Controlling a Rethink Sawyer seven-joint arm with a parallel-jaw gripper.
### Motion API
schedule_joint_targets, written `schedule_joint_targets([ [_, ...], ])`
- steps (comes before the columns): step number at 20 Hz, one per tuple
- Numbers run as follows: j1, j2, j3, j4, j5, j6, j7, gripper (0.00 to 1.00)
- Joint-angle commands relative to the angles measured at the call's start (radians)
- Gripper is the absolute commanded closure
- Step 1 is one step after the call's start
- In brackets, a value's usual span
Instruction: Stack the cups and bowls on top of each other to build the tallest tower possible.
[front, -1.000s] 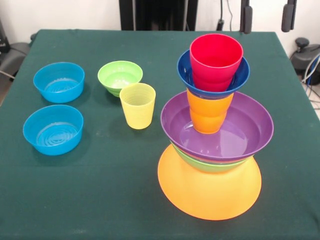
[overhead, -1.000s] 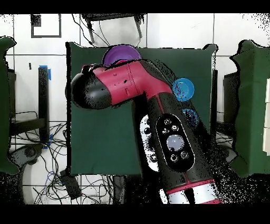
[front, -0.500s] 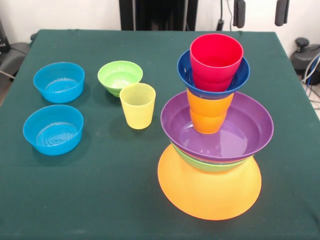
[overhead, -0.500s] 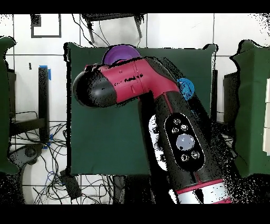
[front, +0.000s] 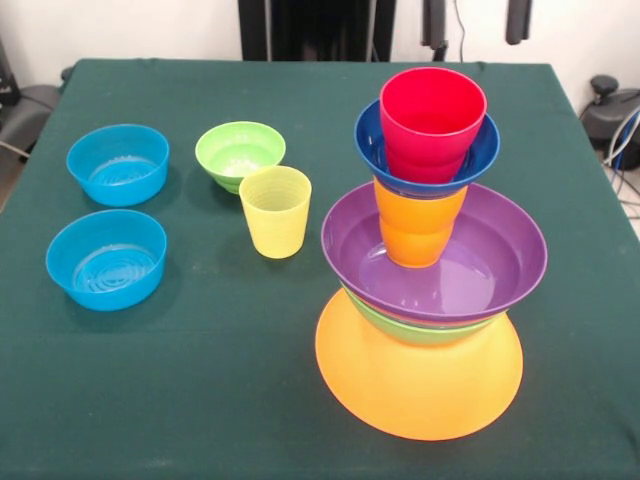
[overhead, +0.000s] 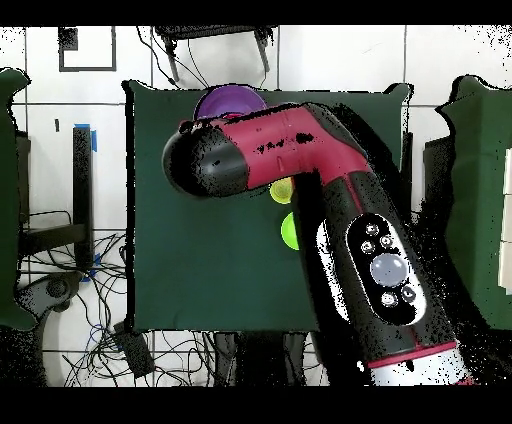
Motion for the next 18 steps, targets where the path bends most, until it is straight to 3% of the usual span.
schedule_joint_targets([
  [1,-0.053,0.009,0.057,0.062,-0.059,0.131,-0.379,0.0],
  [18,-0.126,0.095,0.072,-0.042,-0.109,0.135,-0.577,0.0],
])
